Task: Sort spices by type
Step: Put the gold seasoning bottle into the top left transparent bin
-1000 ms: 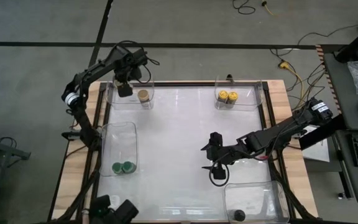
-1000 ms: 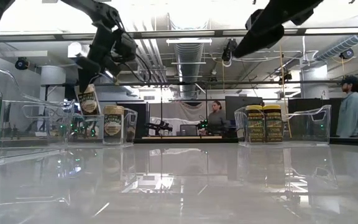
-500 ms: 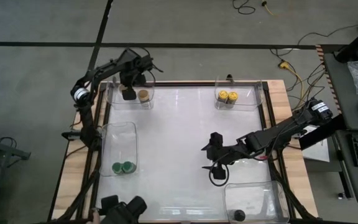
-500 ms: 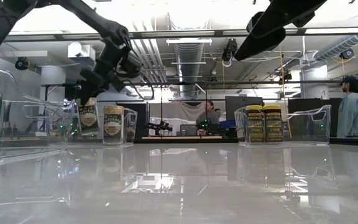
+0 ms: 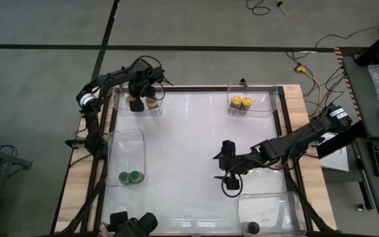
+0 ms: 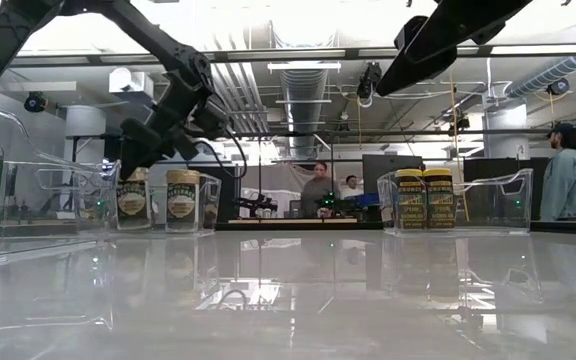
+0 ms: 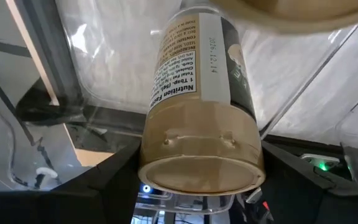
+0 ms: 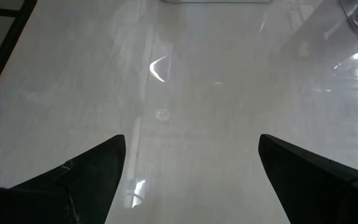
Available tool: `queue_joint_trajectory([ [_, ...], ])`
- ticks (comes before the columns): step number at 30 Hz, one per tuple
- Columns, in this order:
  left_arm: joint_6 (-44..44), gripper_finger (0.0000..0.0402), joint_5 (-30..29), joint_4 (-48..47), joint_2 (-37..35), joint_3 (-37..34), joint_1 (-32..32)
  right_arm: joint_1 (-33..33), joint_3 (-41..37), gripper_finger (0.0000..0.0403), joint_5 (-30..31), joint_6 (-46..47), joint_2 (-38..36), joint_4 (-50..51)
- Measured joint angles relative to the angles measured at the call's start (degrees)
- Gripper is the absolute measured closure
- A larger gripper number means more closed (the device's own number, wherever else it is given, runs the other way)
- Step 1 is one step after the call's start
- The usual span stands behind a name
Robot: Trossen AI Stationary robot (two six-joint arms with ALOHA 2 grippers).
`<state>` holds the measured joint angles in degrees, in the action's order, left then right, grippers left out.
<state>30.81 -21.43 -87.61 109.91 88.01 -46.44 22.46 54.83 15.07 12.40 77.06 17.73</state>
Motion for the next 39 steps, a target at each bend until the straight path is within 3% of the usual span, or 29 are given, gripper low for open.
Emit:
queue_joint_trajectory([
  [28, 7.84, 0.0143, -0.11, 3.9, -0.07, 0.39, 5.25, -0.45, -0.09, 0.0044, 0.0, -2.56, 0.0, 0.0],
  [34, 7.58, 0.0096, -0.02, 4.65, -0.07, 0.39, 5.43, -0.74, -0.11, 0.0044, -0.01, -2.85, 0.0, -0.02],
  [39, 6.7, 0.0094, -0.02, 4.65, -0.07, 0.37, 5.57, -1.16, -0.13, 0.0044, 0.0, -3.3, 0.0, -0.02],
])
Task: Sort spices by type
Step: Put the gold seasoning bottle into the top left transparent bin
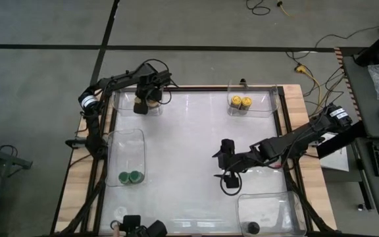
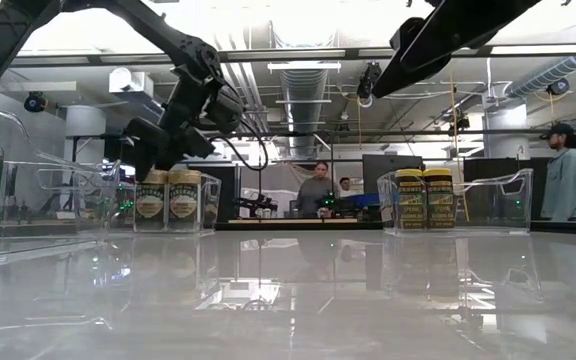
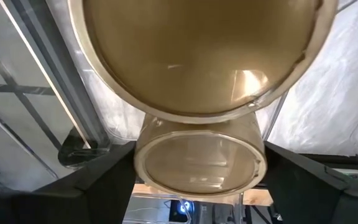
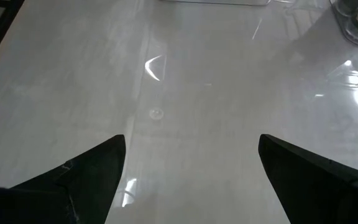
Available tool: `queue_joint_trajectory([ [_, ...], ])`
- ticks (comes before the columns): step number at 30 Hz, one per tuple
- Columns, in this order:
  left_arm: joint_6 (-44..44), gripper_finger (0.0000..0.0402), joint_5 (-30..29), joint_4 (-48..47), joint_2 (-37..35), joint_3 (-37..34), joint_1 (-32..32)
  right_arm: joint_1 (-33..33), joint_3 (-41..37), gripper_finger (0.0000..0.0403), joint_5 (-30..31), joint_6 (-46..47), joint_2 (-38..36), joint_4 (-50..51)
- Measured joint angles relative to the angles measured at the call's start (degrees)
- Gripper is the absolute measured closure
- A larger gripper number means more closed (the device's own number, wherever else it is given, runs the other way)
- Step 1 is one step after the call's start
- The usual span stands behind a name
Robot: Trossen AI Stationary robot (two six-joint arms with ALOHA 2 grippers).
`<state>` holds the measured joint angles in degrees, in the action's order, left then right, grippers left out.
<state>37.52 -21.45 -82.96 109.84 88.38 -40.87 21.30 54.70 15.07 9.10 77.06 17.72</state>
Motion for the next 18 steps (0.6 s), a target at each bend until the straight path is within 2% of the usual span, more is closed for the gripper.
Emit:
queue_joint_trajectory([
  [7, -2.1, 0.01, 0.0, -0.02, 0.0, 0.0, 0.36, -1.42, -0.02, 0.0044, 0.0, -0.03, 0.0, -0.02],
  [18, -2.95, 0.0084, 0.02, -0.46, -0.06, 0.0, 0.47, -1.83, 0.01, 0.0044, 1.1, -0.22, -0.02, -0.59],
])
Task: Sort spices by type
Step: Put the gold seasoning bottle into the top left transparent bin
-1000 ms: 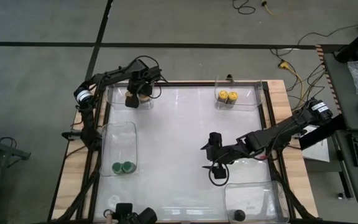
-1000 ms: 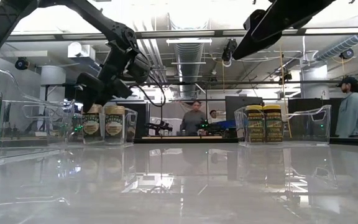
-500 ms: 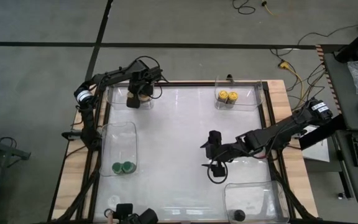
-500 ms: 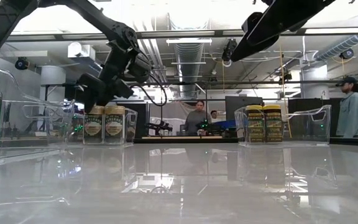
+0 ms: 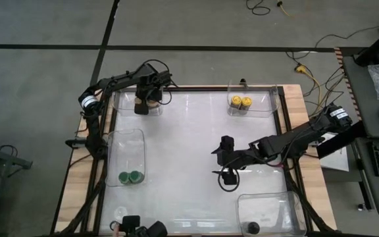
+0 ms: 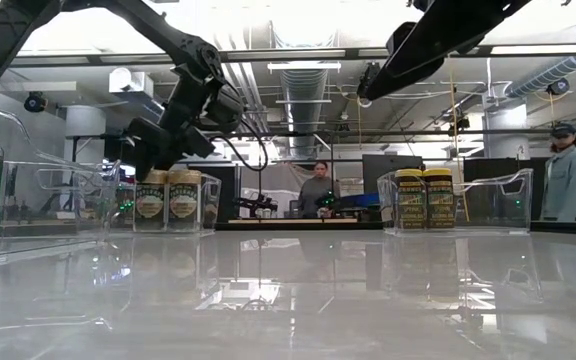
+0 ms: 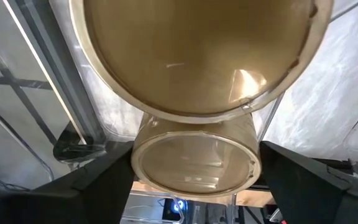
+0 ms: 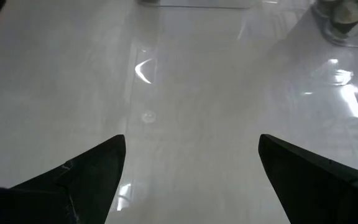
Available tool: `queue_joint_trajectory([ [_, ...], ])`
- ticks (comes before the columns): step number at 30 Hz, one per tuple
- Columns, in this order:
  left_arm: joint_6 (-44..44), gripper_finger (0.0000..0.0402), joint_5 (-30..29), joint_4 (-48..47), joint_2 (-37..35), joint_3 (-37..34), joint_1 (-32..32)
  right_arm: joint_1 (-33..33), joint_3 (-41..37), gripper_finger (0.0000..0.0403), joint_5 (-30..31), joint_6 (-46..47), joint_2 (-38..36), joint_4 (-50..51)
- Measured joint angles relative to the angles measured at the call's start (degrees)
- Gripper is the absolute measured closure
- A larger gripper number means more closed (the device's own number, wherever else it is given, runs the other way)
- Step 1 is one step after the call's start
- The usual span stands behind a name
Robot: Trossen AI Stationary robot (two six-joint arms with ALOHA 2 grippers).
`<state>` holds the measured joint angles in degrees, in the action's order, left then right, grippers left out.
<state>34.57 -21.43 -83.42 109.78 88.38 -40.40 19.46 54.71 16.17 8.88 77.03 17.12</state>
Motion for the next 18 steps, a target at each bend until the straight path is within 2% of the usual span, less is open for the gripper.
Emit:
queue_joint_trajectory([
  [4, 0.72, 0.0076, -0.05, 0.02, -0.07, 0.0, 0.11, -0.02, 0.01, 0.0044, 1.9, 0.02, 0.0, 0.0],
  [18, 0.13, 0.0071, 0.6, -3.25, -0.35, 4.04, 1.07, 0.0, 0.08, 0.0044, 1.9, 0.0, 0.0, -0.07],
])
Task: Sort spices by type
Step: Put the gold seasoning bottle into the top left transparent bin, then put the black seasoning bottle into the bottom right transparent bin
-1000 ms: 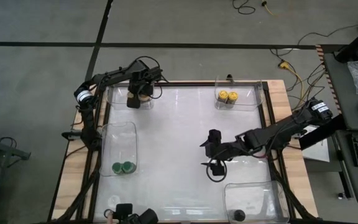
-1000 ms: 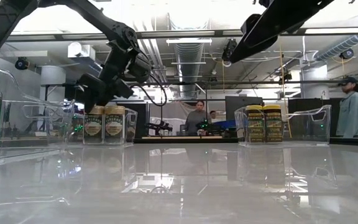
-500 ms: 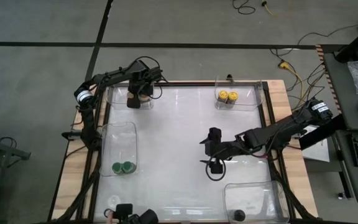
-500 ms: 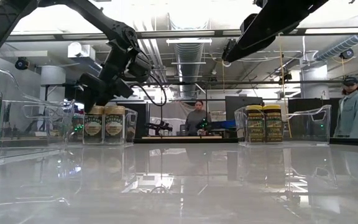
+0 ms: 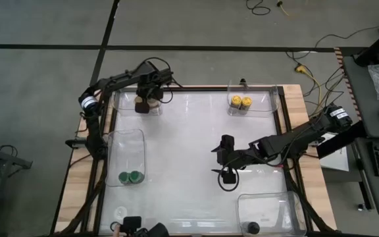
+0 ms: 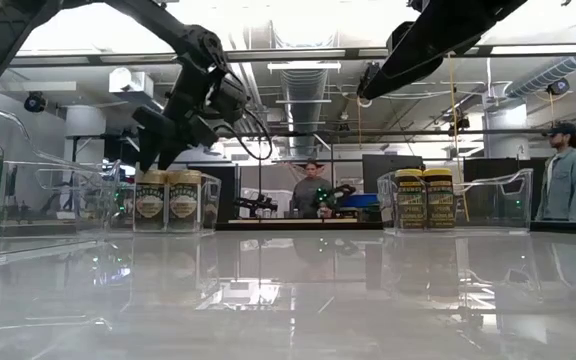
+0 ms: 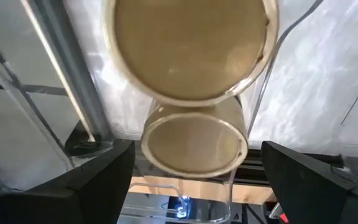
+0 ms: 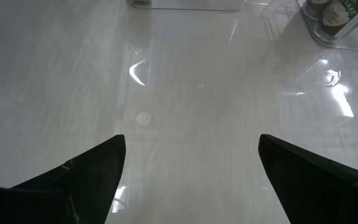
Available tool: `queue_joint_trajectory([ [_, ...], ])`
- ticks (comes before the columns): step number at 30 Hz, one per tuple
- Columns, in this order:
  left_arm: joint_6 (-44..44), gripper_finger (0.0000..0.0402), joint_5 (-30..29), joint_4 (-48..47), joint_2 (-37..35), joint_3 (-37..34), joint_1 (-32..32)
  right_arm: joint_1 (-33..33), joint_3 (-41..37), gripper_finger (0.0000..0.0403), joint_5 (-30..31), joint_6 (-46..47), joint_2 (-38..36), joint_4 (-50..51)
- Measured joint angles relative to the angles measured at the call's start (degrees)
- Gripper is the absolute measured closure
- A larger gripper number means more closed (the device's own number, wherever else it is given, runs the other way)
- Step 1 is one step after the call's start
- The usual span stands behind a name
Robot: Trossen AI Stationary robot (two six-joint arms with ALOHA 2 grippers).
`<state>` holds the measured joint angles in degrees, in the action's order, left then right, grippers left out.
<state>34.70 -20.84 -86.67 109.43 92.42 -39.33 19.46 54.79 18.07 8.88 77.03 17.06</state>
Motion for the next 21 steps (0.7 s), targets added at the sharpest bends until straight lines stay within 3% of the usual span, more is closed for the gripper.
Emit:
queue_joint_trajectory([
  [5, -1.06, 0.0076, 1.14, -2.37, -1.41, 2.5, 1.06, 0.0, 0.02, 0.0044, 0.0, -1.6, -1.55, 1.16],
  [13, -12.18, 0.0109, 13.61, -1.41, -6.73, 9.07, 3.58, -0.03, 0.07, 0.0044, 0.02, -5.5, -8.48, 7.42],
  [17, -13.51, 0.0127, 20.77, 6.95, -13.51, 7.35, 4.07, -0.71, 0.09, 0.0044, 0.02, -2.32, -11.86, 14.47],
  [21, -16.69, 0.0138, 23.4, 18.27, -20.69, 2.91, 5.67, -2.55, 0.21, 0.0044, 0.02, 3.32, -14.53, 22.03],
])
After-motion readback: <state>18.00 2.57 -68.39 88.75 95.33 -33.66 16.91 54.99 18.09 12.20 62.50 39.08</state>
